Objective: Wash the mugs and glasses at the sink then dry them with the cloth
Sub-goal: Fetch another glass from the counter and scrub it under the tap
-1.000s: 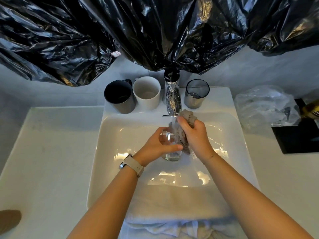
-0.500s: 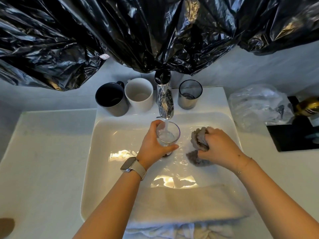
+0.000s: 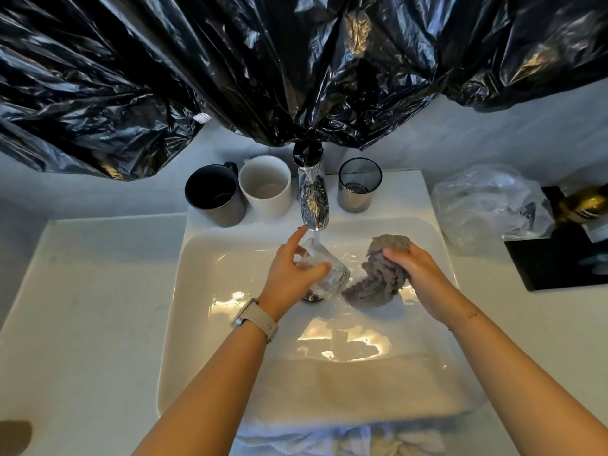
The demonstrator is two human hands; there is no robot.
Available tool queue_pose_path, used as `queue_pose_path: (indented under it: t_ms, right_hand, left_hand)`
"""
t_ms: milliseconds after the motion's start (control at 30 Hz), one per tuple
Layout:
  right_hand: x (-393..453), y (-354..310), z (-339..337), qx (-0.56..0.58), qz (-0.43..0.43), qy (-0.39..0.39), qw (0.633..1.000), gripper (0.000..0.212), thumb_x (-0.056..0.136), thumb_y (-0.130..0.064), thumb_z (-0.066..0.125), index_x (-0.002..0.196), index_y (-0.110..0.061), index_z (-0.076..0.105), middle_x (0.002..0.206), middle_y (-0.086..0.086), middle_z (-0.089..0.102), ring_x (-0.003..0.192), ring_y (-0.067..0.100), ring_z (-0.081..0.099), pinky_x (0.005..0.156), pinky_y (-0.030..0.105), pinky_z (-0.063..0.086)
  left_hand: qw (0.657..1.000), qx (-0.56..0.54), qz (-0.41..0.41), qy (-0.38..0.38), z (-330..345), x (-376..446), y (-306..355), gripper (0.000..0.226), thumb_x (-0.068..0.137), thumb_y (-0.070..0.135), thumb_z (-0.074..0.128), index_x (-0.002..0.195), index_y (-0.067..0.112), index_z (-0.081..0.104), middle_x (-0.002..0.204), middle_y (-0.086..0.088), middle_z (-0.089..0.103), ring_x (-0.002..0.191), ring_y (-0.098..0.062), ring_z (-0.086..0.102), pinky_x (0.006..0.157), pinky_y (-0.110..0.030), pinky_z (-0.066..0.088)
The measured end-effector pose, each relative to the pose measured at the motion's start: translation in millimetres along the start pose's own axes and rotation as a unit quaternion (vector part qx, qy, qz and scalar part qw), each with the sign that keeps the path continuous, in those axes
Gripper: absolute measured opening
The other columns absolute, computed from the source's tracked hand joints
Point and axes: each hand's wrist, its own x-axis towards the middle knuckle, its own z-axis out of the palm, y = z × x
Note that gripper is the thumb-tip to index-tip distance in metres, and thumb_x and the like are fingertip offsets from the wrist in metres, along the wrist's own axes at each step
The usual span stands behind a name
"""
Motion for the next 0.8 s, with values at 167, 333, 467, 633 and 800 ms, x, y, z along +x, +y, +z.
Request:
queue_pose_path:
  t_ms: [167,333,467,633,800]
  right_hand:
    - [-1.8,-4.5,14.5,0.155,0.061,0.031,0.986,0.043,0.101,-0.038,0.032,0.111,-0.018,0.068,0.105,0.003,0.073,0.098,0.016,0.067,0.083,0.033,0.050]
    - [-10.1,-2.2,36.0,0.041,-0.058,-0.005,0.997,0.019,0.097,-0.027,0.056,0.110,-0.020,0.068,0.093,-0.004,0.076,0.083,0.013,0.072,0.066,0.021,0.054]
    - [-4.4,3.1,64.5,0.013,-0.132,0.035,0.991,0.014,0.084,-0.019,0.075,0.097,-0.025,0.070,0.091,-0.004,0.075,0.088,0.013,0.072,0.069,0.021,0.055]
    - [13.3,10.4,76.1,-0.029,-0.140,0.091,0.985,0.008,0.089,-0.018,0.069,0.093,-0.020,0.062,0.085,-0.005,0.069,0.081,0.012,0.067,0.065,0.021,0.054]
    - [9.2,14.6,93.6,-0.136,-0.200,0.035,0.970,0.027,0.084,-0.041,0.066,0.069,-0.030,0.047,0.058,-0.006,0.049,0.052,0.012,0.049,0.049,0.024,0.042]
  left_hand:
    - [0.941,-0.292,-0.164,-0.045,4.2,-0.9,-0.2,0.046,0.084,0.040,0.066,0.120,0.012,0.059,0.112,-0.016,0.066,0.094,-0.030,0.072,0.075,-0.041,0.060]
    - [0.891,-0.382,-0.244,-0.020,15.0,3.5,-3.0,0.041,0.093,0.050,0.056,0.116,0.015,0.064,0.103,-0.013,0.075,0.092,-0.029,0.073,0.076,-0.040,0.060]
    - [0.864,-0.421,-0.277,-0.016,24.0,2.8,-5.8,0.034,0.092,0.043,0.058,0.108,0.014,0.060,0.087,-0.012,0.074,0.078,-0.026,0.074,0.067,-0.036,0.060]
    - [0.827,-0.474,-0.302,-0.003,19.7,-0.9,-10.1,0.036,0.092,0.040,0.056,0.100,0.007,0.065,0.081,-0.015,0.075,0.066,-0.027,0.073,0.057,-0.034,0.060]
    - [0.866,-0.423,-0.264,0.005,14.0,-3.8,-12.3,0.029,0.094,0.040,0.053,0.094,0.012,0.062,0.072,-0.009,0.071,0.061,-0.022,0.069,0.064,-0.034,0.058]
